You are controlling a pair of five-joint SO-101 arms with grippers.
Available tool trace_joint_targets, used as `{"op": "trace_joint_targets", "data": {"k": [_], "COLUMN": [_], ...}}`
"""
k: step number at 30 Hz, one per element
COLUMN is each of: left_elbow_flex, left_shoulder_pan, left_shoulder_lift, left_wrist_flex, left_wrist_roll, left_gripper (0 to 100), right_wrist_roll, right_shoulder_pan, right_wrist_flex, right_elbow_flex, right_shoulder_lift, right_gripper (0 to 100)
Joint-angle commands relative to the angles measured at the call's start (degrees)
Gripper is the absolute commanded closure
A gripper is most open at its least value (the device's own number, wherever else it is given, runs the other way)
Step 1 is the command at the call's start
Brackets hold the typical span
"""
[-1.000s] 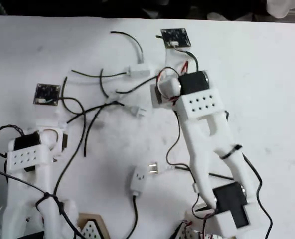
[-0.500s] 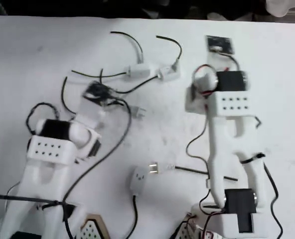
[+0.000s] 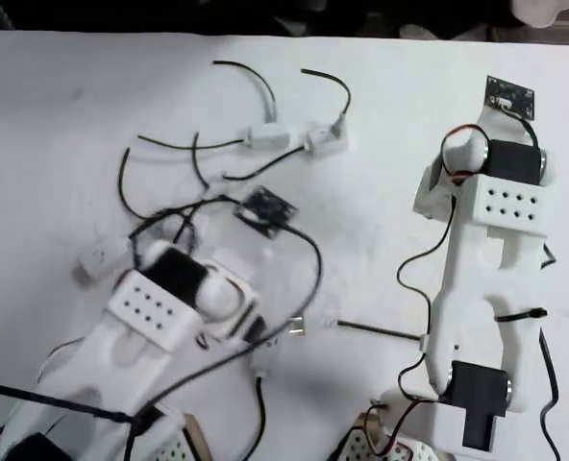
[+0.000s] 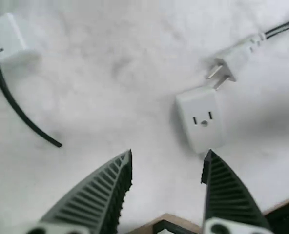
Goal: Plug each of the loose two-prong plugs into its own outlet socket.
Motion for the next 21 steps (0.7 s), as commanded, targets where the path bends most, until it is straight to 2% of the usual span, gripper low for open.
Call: {"op": "trace_joint_targets", "data": {"k": [1,5,14,21], "left_elbow_flex": [-1.49,0.44,14.33,19.78], "left_shoulder_pan": [5.76,6.99,6.73,7.08], "left_shoulder_lift": [-1.19,-1.10,-1.10,-1.10], "left_wrist_flex": [-0.09,-2.99,-18.02,-22.59], "left_wrist_roll": [4.13,4.48,4.22,4.31], "left_gripper": [76,75,75,72], "right_wrist_roll": [0.53,0.53,0.53,0.53], "right_shoulder_pan": [0.92,0.92,0.84,0.66], "right_wrist_flex": [-0.13,-0.13,-0.13,-0.13], "right_elbow_flex": [-2.20,-2.20,-2.20,-2.20], "right_shoulder_lift": [-2.33,-2.33,-2.42,-2.33], "right_gripper": [86.8,86.8,86.8,86.8]}}
